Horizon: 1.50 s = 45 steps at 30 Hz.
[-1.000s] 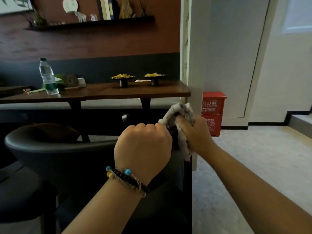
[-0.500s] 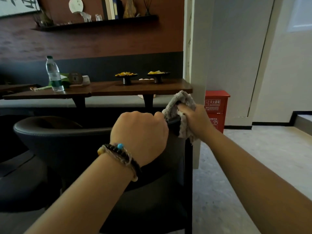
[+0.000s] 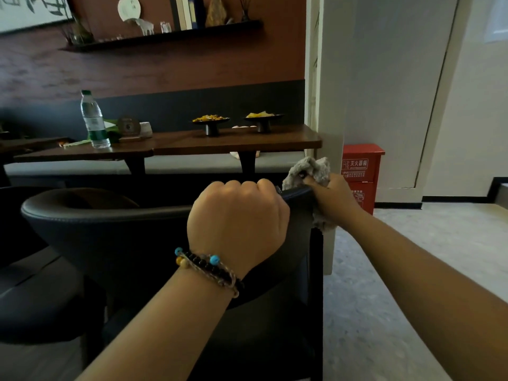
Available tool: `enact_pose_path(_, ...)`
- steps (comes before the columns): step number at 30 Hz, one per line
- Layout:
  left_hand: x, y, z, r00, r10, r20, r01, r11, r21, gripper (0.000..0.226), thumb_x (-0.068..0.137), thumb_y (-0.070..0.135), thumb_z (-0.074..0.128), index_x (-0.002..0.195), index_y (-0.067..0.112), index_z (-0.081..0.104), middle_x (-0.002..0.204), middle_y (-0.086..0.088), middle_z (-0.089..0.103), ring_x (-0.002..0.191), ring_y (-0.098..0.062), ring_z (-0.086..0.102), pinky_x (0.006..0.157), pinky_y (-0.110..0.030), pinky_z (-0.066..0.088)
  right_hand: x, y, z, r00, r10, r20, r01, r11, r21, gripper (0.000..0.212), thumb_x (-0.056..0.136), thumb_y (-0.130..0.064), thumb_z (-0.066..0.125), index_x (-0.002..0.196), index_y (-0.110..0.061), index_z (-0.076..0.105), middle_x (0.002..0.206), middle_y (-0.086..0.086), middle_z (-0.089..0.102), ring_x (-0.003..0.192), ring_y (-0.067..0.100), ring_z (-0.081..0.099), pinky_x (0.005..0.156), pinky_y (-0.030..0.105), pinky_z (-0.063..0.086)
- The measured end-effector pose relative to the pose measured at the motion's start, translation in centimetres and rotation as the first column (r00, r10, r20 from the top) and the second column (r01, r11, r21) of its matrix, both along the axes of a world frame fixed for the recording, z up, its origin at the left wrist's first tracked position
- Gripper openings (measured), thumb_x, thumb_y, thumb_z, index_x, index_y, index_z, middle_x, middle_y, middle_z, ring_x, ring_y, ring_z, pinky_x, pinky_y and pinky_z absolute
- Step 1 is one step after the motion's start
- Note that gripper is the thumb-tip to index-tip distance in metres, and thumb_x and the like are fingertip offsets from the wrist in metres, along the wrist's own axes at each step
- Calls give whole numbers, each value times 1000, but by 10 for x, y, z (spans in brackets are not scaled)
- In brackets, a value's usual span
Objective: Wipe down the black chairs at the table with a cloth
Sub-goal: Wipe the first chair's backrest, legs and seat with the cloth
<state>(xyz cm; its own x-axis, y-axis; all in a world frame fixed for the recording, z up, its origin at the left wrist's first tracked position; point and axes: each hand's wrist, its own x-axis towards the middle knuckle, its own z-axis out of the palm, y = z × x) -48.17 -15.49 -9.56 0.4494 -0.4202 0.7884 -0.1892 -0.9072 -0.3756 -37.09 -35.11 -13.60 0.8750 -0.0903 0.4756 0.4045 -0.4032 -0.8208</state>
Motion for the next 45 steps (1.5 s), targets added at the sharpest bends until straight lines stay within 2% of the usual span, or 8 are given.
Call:
enact_pose_path(10, 5, 1, -9, 975, -91, 201, 101, 994, -41, 38, 96, 24, 41, 59, 20, 34, 51, 2, 29, 46, -16, 24, 50, -28, 22, -67, 66, -51, 897, -214, 386, -28, 845, 534, 20, 95, -29, 52, 105, -37, 67, 101, -14, 70, 94, 2, 65, 78, 18, 52)
enact_pose_path(15, 6, 0, -9, 967, -113, 230, 127, 991, -46, 37, 97, 24, 40, 61, 21, 33, 52, 2, 29, 47, -16, 26, 50, -28, 24, -43, 46, -41, 955, -185, 230, 74, 906, 417, 21, 101, -22, 48, 88, -33, 62, 70, -16, 64, 65, 1, 57, 60, 18, 46)
enact_pose_path(19, 6, 1, -11, 972, -90, 219, 104, 993, -52, 41, 98, 25, 38, 58, 18, 44, 50, 2, 35, 45, -15, 29, 51, -28, 24, -33, 29, -82, 987, -159, 20, 147, 947, 286, 14, 100, -12, 47, 93, -6, 58, 77, -3, 56, 80, 23, 56, 65, 21, 44)
enact_pose_path(25, 7, 0, -14, 966, -107, 236, 128, 989, -75, 41, 97, 24, 40, 58, 16, 48, 49, 0, 42, 45, -17, 31, 50, -29, 27, -48, 26, -84, 993, -120, -10, 116, 925, 362, 18, 101, 0, 41, 105, -1, 58, 82, 5, 58, 69, 6, 57, 63, 16, 47)
enact_pose_path(30, 8, -1, -15, 964, -121, 236, 142, 987, -77, 40, 96, 25, 42, 57, 17, 47, 49, -1, 43, 46, -17, 32, 51, -30, 28, -54, 33, -30, 952, 29, 305, -130, 939, 318, 28, 94, -32, 44, 103, -48, 65, 111, -12, 68, 105, 5, 64, 89, 22, 52)
enact_pose_path(34, 8, 0, -15, 965, -120, 235, 140, 988, -70, 41, 97, 25, 40, 57, 17, 46, 50, 0, 39, 45, -17, 32, 50, -29, 29, -48, 36, -59, 995, -95, 13, 79, 882, 465, 29, 103, -10, 38, 80, -16, 55, 70, 7, 57, 54, 6, 58, 50, 18, 46)
enact_pose_path(40, 8, 0, -13, 961, -121, 250, 143, 987, -72, 42, 97, 24, 39, 56, 17, 46, 49, 1, 38, 45, -16, 30, 50, -29, 27, -60, 36, -64, 986, -114, 123, 55, 912, 406, 33, 101, -1, 38, 90, -23, 59, 79, -5, 64, 75, 7, 64, 65, 17, 53)
enact_pose_path(45, 9, 1, -15, 958, -139, 251, 162, 984, -72, 42, 97, 24, 40, 56, 17, 46, 48, 0, 40, 44, -16, 31, 48, -30, 30, -76, 41, -41, 920, 49, 389, -195, 918, 346, 46, 89, -1, 41, 131, -12, 57, 133, -18, 56, 127, 4, 51, 100, 17, 44)
